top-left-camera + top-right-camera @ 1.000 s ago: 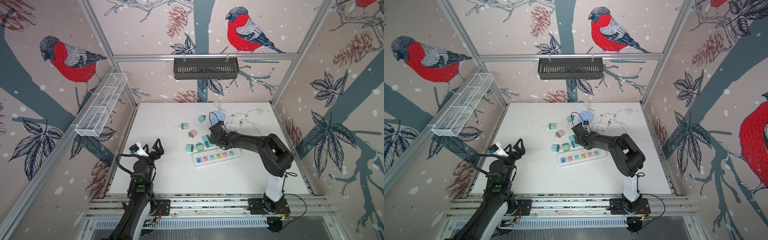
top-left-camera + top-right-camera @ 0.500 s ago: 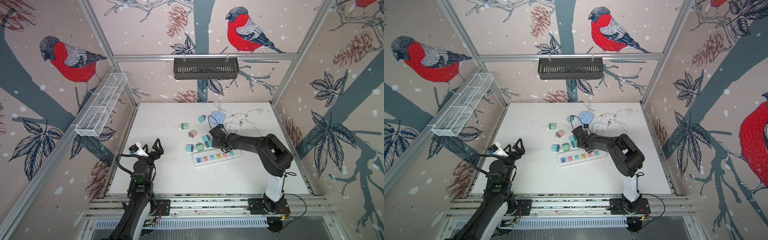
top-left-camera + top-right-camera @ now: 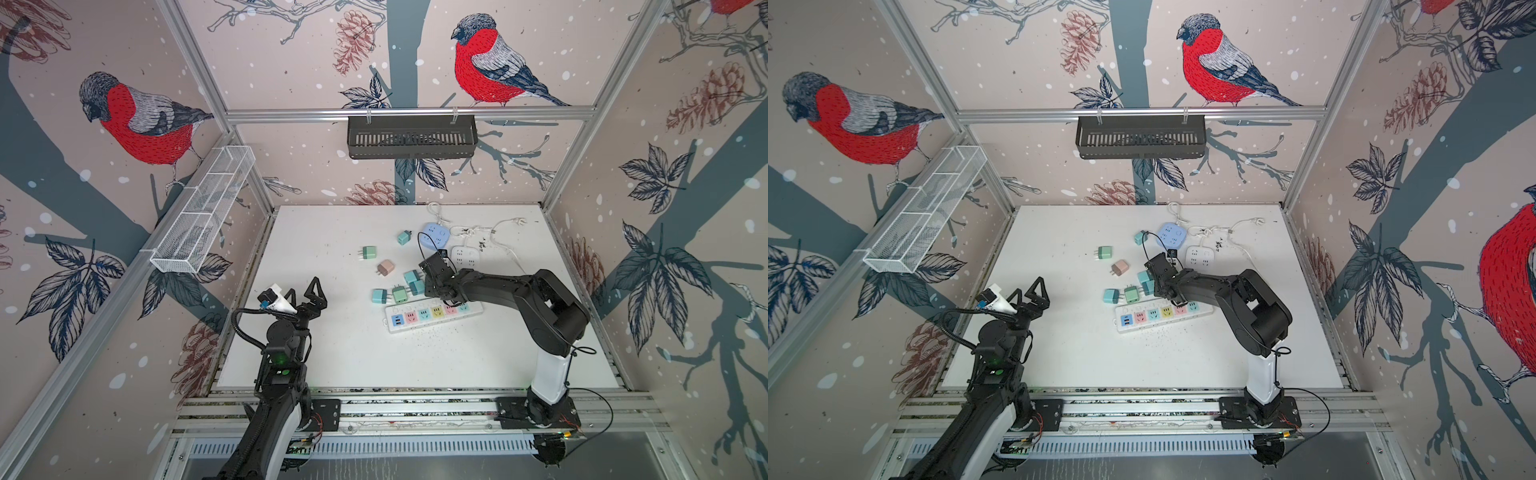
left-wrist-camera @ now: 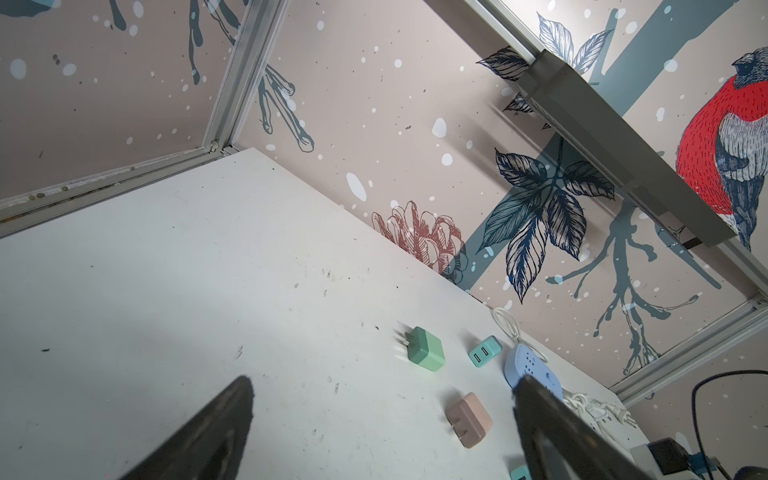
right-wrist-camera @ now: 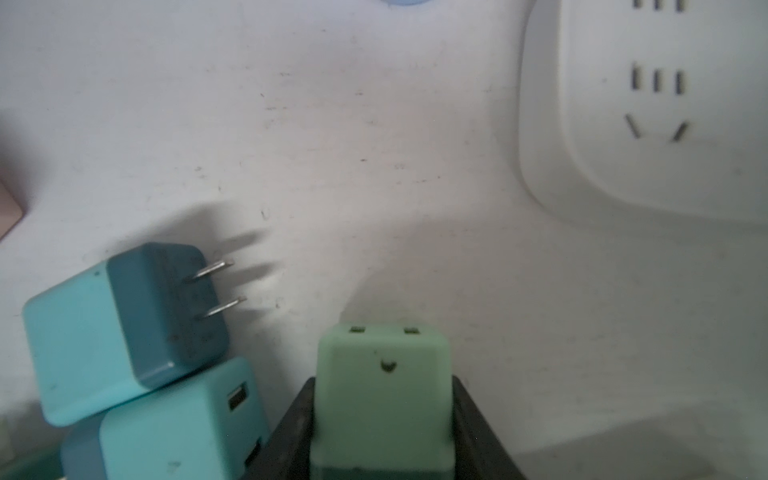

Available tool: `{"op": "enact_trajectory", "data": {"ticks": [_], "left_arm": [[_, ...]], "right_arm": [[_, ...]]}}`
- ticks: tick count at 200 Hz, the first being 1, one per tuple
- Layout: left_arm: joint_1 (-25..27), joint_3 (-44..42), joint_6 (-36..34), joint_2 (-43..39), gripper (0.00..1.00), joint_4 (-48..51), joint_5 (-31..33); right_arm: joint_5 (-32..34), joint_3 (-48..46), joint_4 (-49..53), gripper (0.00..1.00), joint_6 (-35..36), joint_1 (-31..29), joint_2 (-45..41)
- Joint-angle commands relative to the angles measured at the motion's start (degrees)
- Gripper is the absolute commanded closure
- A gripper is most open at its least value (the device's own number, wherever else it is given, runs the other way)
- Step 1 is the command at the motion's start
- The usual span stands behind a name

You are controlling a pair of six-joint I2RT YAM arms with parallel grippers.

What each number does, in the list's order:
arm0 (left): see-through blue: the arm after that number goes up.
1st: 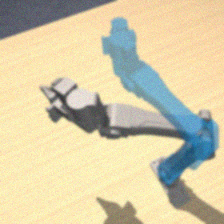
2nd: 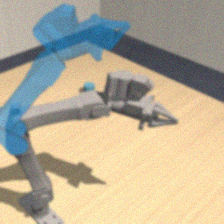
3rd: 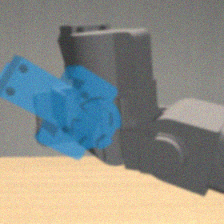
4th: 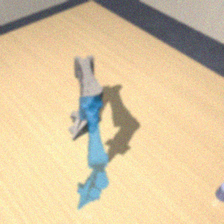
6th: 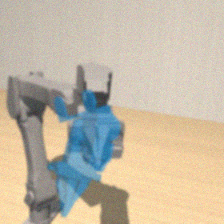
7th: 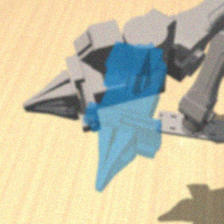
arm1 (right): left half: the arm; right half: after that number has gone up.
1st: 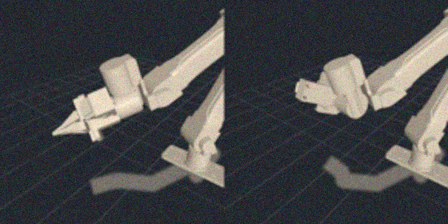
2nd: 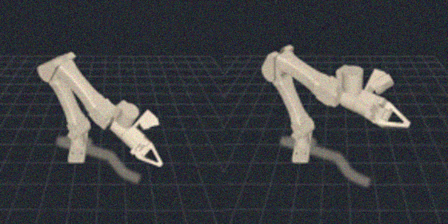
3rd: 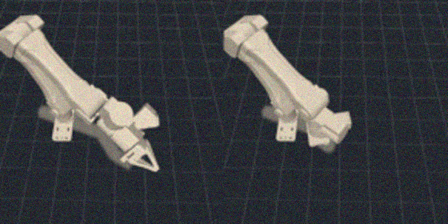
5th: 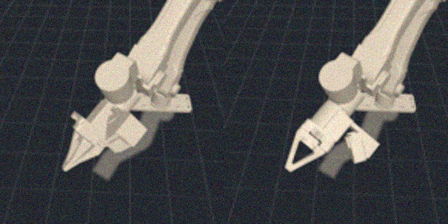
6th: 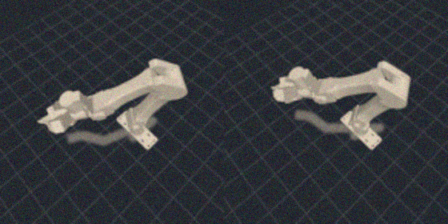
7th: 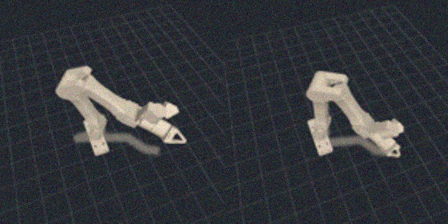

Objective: Insert the plug
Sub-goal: 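Lift the green adapter with the right gripper while the left arm rises, then bring the left gripper to the green adapter held by the right gripper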

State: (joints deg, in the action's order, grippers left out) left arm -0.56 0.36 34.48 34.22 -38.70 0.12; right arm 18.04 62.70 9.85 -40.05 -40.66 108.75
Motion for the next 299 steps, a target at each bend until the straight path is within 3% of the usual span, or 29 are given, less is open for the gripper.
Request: {"op": "enact_trajectory", "data": {"ticks": [1, 33, 63, 110, 150, 168, 187, 237, 261, 273, 299], "left_arm": [[-0.02, -5.18, -0.19, 0.04, 0.03, -3.41, -1.44], [0.05, -5.16, 0.01, 0.20, 0.03, -3.23, -0.76], [0.06, -1.75, 0.08, 1.54, 0.03, 0.24, -0.05], [0.08, 8.87, 0.43, 1.04, 0.03, 6.49, -1.83], [0.24, 6.89, 2.59, 2.14, 0.03, -12.62, -10.13], [0.71, 8.68, 3.09, 4.80, 0.05, -16.67, -12.60], [1.54, 11.30, 2.08, 8.51, 0.07, -20.40, -16.53], [4.12, 20.67, -4.09, 17.26, 0.07, -18.40, -27.34], [5.92, 23.06, -6.60, 19.10, 0.06, -17.90, -32.12], [7.43, 24.39, -8.44, 19.70, 0.06, -16.95, -33.60], [11.63, 29.26, -14.79, 21.86, 0.06, -9.15, -35.42]], "right_arm": [[-0.80, -0.52, -0.96, 0.60, 0.85, 0.17, 0.42], [-0.90, -2.90, -4.84, 0.64, 2.21, 0.15, -3.82], [-2.22, -6.75, -11.11, 0.76, 7.42, 1.25, -10.70], [-6.92, -20.70, -33.46, 0.77, 14.97, 7.69, -26.97], [-5.65, -31.18, -51.30, 0.77, 25.78, 9.28, -36.62], [-5.00, -34.95, -57.00, 0.78, 28.89, 10.05, -40.74], [-8.51, -39.78, -64.57, 0.78, 32.70, 10.81, -44.07], [-21.90, -50.01, -82.78, 0.86, 44.09, 10.74, -47.32], [-23.61, -51.97, -90.07, 0.87, 45.89, 10.48, -45.22], [-24.69, -51.89, -90.66, 0.94, 46.93, 10.46, -44.26], [-26.58, -52.87, -94.68, 0.94, 51.93, 9.96, -41.74]]}}
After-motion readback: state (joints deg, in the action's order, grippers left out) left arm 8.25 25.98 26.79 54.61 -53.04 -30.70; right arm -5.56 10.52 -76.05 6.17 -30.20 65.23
